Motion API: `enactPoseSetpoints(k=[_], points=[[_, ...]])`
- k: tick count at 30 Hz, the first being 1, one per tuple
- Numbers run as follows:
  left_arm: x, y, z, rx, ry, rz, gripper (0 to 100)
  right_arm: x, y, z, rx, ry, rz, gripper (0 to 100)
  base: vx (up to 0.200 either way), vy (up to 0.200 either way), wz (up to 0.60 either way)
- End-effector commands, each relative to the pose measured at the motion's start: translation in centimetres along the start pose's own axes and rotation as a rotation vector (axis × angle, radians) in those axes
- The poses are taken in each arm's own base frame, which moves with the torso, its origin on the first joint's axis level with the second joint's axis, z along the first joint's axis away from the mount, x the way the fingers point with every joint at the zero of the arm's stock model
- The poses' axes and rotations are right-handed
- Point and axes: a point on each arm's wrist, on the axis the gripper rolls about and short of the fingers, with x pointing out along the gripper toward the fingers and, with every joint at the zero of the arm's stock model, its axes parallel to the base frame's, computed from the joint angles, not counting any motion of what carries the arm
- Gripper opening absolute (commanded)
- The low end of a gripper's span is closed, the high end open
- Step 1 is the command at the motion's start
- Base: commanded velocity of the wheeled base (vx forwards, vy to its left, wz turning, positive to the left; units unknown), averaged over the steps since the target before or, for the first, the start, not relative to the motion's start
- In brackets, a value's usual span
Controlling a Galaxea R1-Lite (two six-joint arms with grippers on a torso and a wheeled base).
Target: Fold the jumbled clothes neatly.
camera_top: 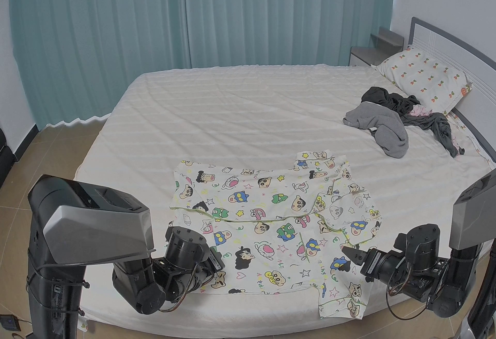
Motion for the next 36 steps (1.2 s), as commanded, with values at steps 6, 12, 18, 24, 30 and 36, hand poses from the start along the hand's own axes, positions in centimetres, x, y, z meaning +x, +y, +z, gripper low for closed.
enactPoseSetpoints(k=[6, 12, 18, 24, 30, 36], points=[[0.4, 1.5, 1.2, -0.032, -0.063, 0.075, 0, -0.2, 0.0, 0.0, 0.0, -0.007, 0.001, 100, 0.0, 0.0, 0.0], [0.1, 2.4, 3.9, -0.087, -0.156, 0.089, 0, -0.2, 0.0, 0.0, 0.0, -0.007, 0.001, 100, 0.0, 0.0, 0.0], [0.1, 3.7, 7.5, -0.097, -0.288, 0.069, 0, -0.2, 0.0, 0.0, 0.0, -0.007, 0.001, 100, 0.0, 0.0, 0.0], [0.9, 5.5, 9.3, -0.088, -0.359, 0.074, 0, -0.2, 0.0, 0.0, 0.0, -0.007, 0.001, 100, 0.0, 0.0, 0.0], [2.4, 7.0, 9.3, -0.067, -0.344, 0.063, 0, -0.1, 0.0, 0.0, -0.001, -0.006, 0.0, 100, 0.0, 0.0, 0.0], [2.5, 7.5, 9.5, -0.066, -0.349, 0.078, 0, -0.1, -0.1, 0.0, 0.0, -0.007, -0.003, 100, 0.0, 0.0, 0.0]])
